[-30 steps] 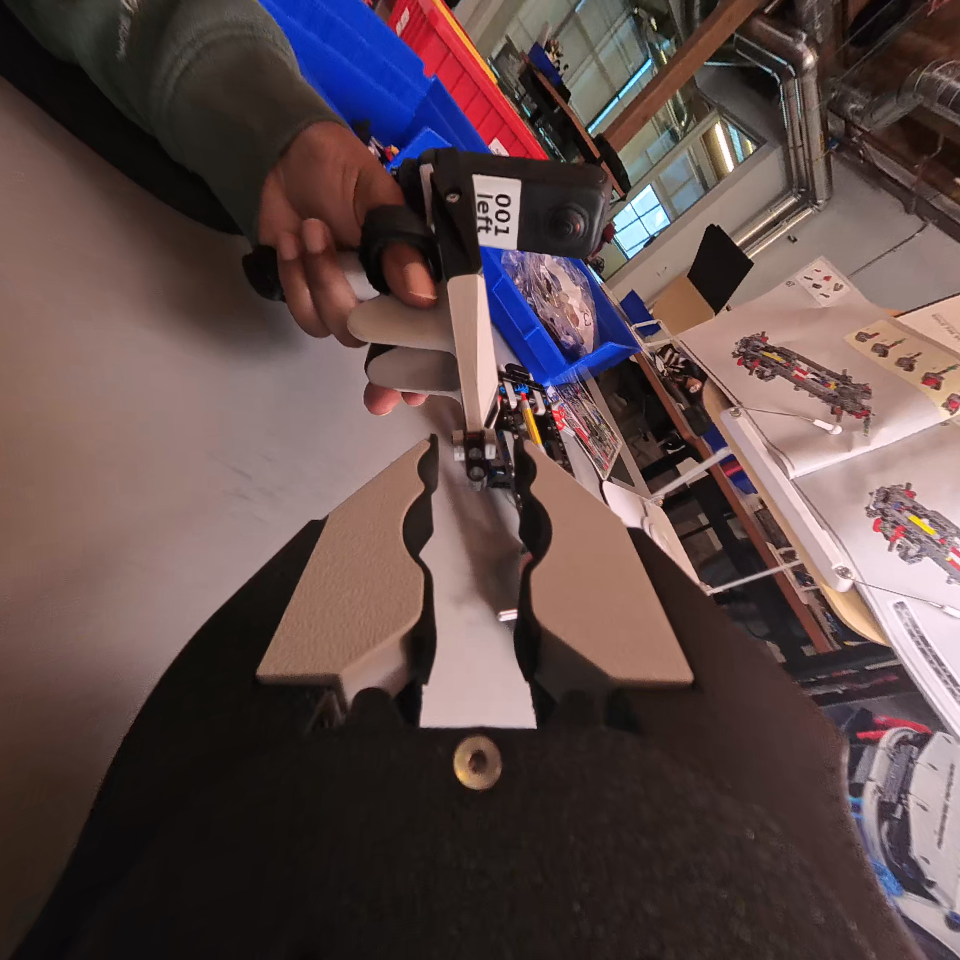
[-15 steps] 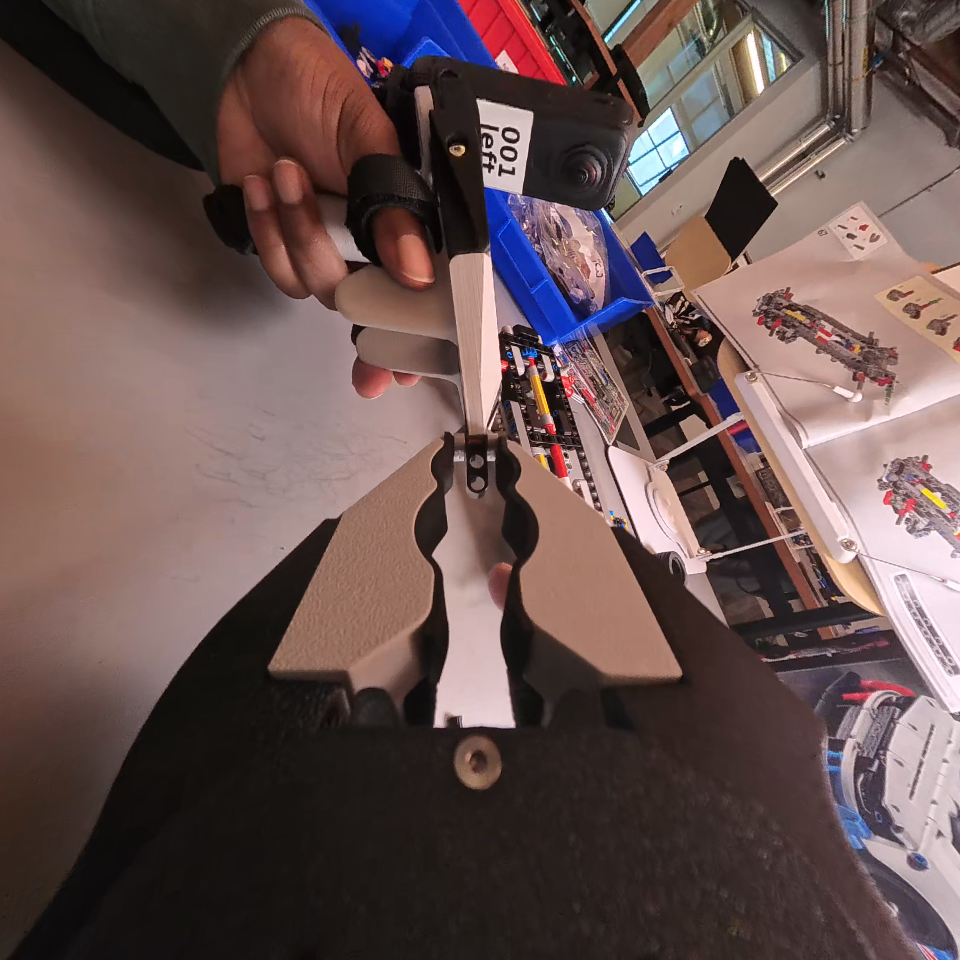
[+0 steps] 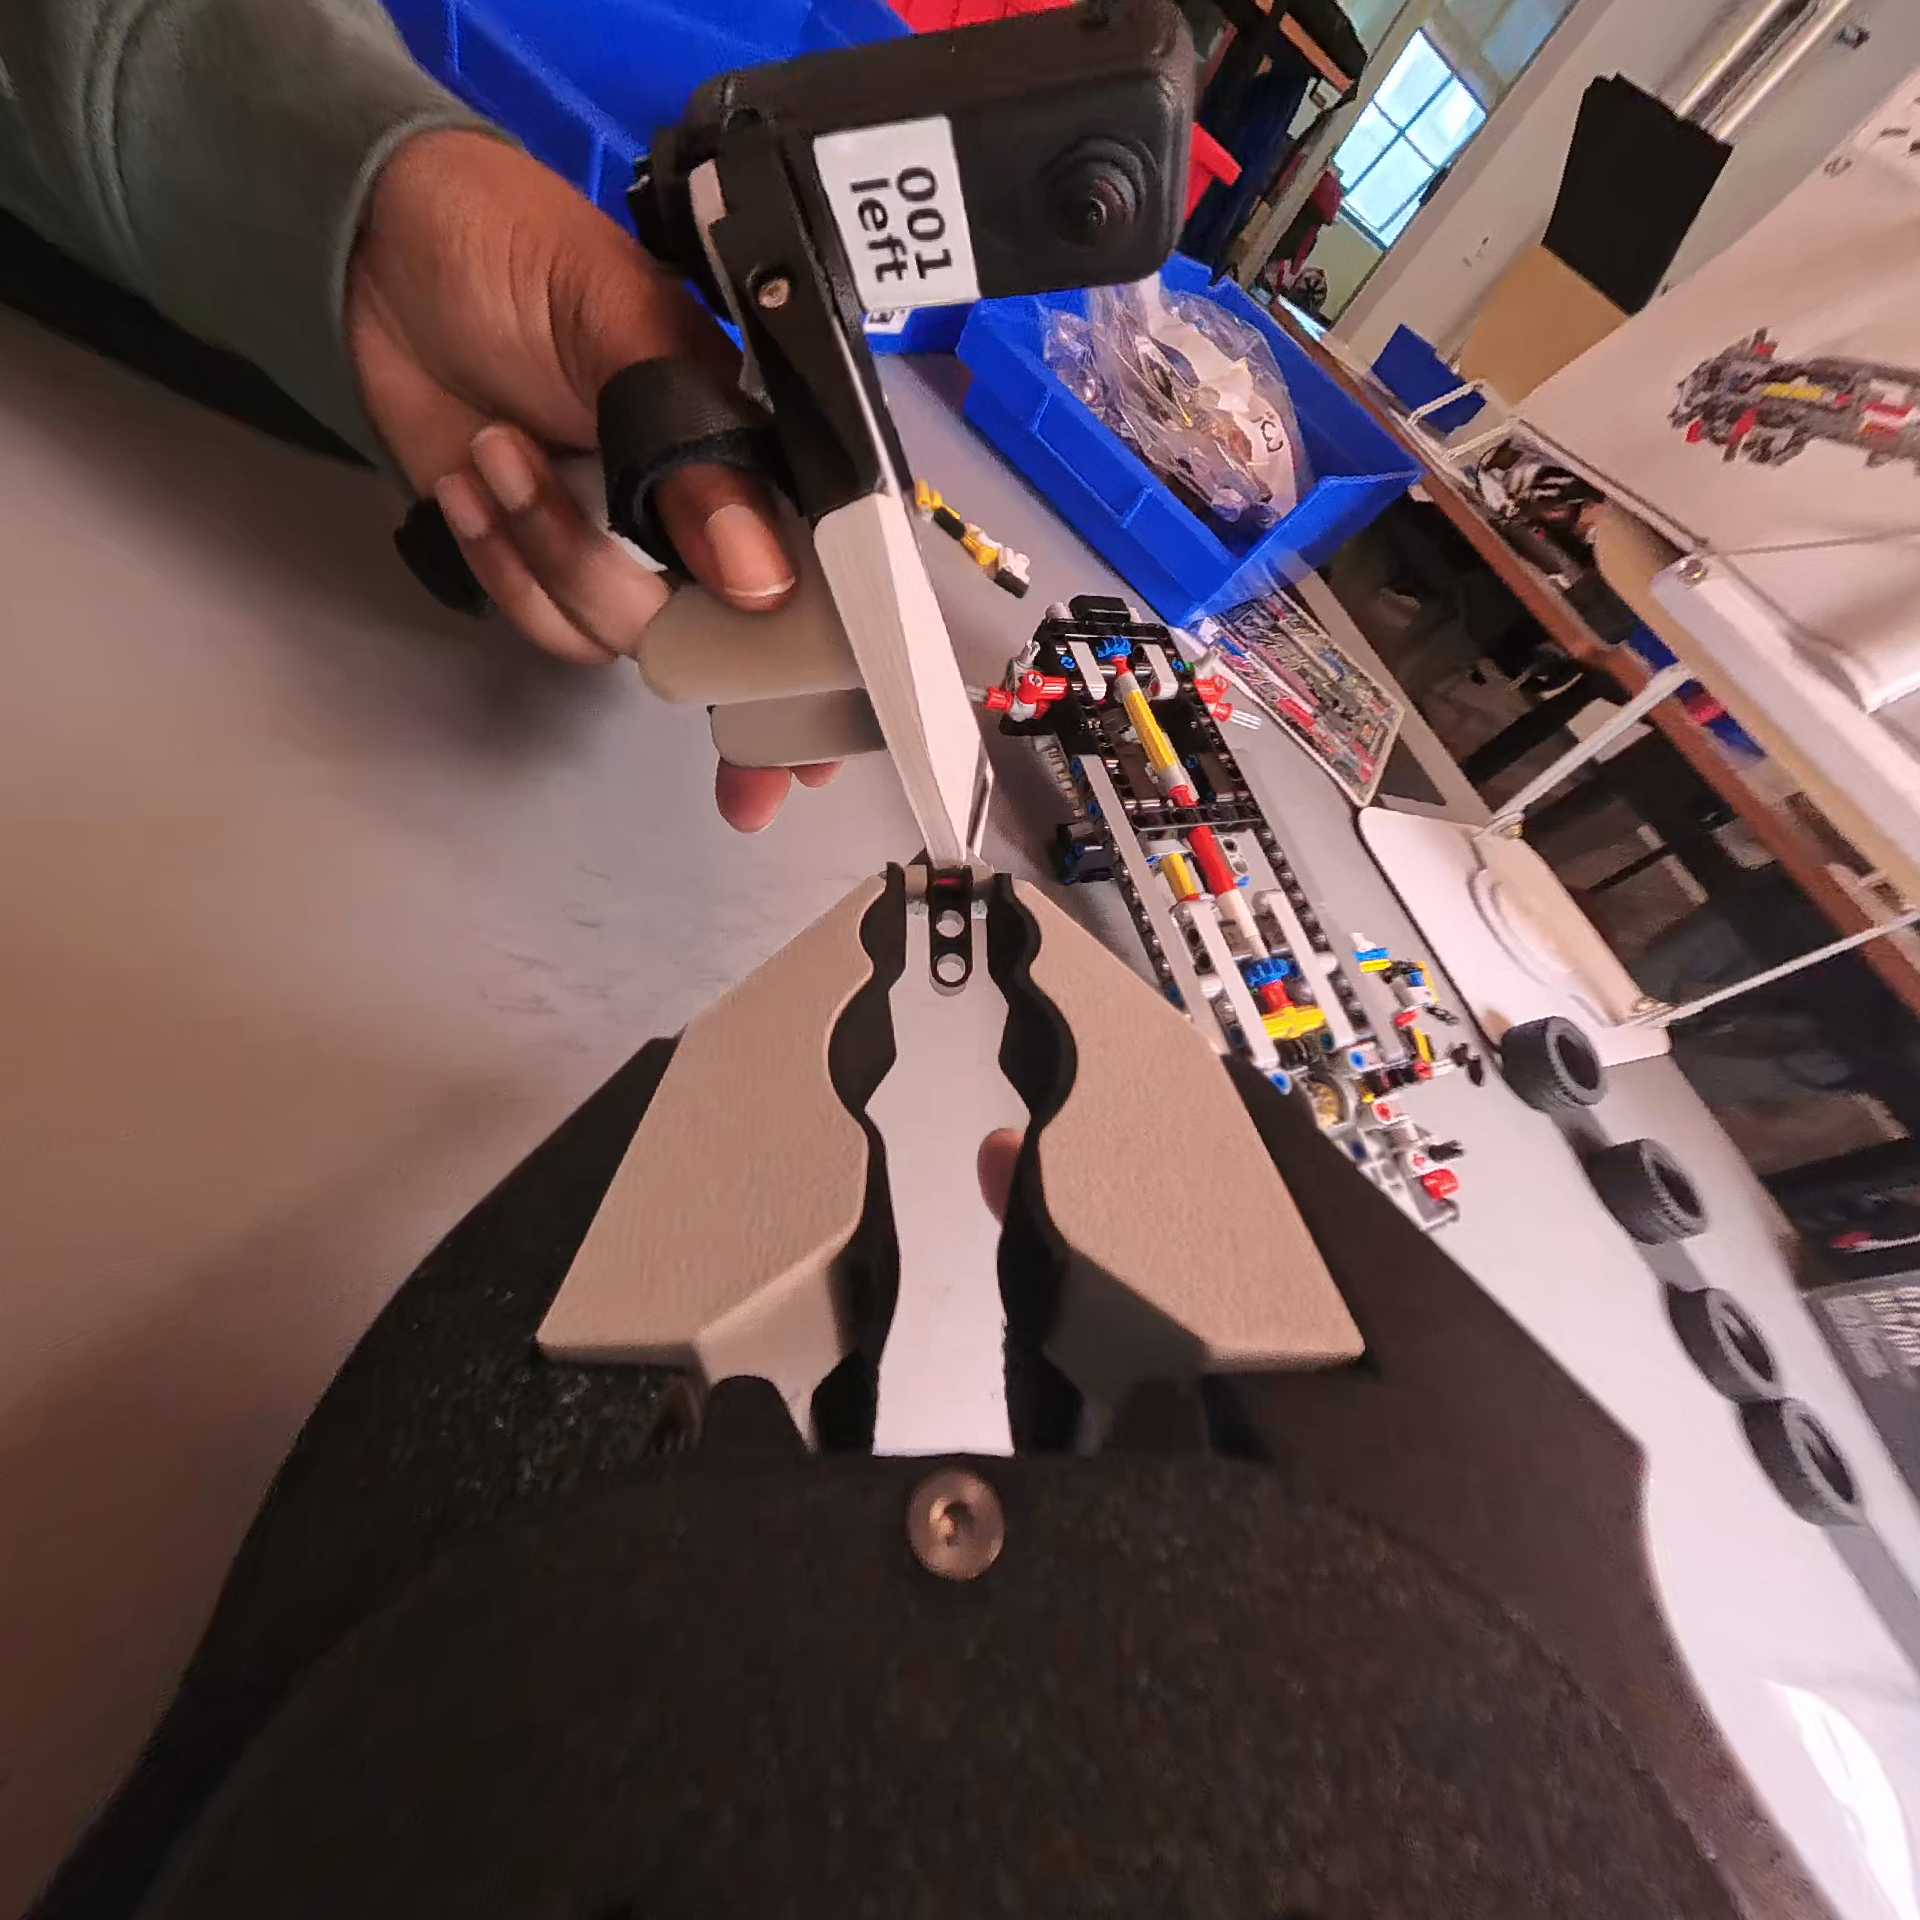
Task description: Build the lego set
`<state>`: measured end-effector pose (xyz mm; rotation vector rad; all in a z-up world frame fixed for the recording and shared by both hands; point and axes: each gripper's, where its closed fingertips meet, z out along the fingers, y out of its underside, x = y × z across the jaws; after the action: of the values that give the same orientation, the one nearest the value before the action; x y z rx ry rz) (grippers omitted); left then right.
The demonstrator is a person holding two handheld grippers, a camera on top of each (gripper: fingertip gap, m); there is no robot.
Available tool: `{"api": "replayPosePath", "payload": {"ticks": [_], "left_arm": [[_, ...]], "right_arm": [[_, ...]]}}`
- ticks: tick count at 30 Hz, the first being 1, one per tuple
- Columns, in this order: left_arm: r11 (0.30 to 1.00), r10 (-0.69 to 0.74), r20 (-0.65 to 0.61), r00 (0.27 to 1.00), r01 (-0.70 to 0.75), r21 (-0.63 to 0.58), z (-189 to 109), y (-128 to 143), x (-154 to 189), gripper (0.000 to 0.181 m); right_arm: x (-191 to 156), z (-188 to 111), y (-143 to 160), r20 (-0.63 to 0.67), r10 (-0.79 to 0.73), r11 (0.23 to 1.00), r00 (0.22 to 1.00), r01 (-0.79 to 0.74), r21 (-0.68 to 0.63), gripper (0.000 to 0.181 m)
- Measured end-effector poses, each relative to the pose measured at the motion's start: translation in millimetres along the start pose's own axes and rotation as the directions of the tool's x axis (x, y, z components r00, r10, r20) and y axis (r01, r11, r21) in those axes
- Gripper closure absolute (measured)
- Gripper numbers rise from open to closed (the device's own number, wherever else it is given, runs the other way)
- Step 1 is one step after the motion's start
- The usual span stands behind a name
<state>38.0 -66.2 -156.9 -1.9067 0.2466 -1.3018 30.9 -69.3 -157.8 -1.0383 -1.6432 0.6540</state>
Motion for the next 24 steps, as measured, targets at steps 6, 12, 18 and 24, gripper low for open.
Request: {"api": "replayPosePath", "payload": {"ticks": [6,12,18,24], "left_arm": [[1.000,-0.009,0.008,1.000,0.009,0.007,-1.0,-0.5,-4.0,0.175],[1.000,0.001,0.008,1.000,-0.001,-0.002,1.7,1.5,-3.2,0.176],[1.000,-0.014,0.012,1.000,0.014,-0.008,1.8,2.7,-6.6,0.176],[1.000,-0.013,0.009,1.000,0.013,-0.008,1.9,2.5,-5.7,0.176]], "right_arm": [[-0.2,3.8,1.8,0.010,0.049,0.999,0.999,-0.049,0.004,0.167],[-5.8,5.4,2.1,-0.006,-0.066,0.998,0.998,0.066,-0.002,0.155],[-2.5,3.7,2.5,-0.042,-0.139,0.990,0.989,0.139,-0.015,0.167],[-1.8,2.8,1.9,-0.040,-0.166,0.986,0.985,0.164,-0.032,0.168]]}}
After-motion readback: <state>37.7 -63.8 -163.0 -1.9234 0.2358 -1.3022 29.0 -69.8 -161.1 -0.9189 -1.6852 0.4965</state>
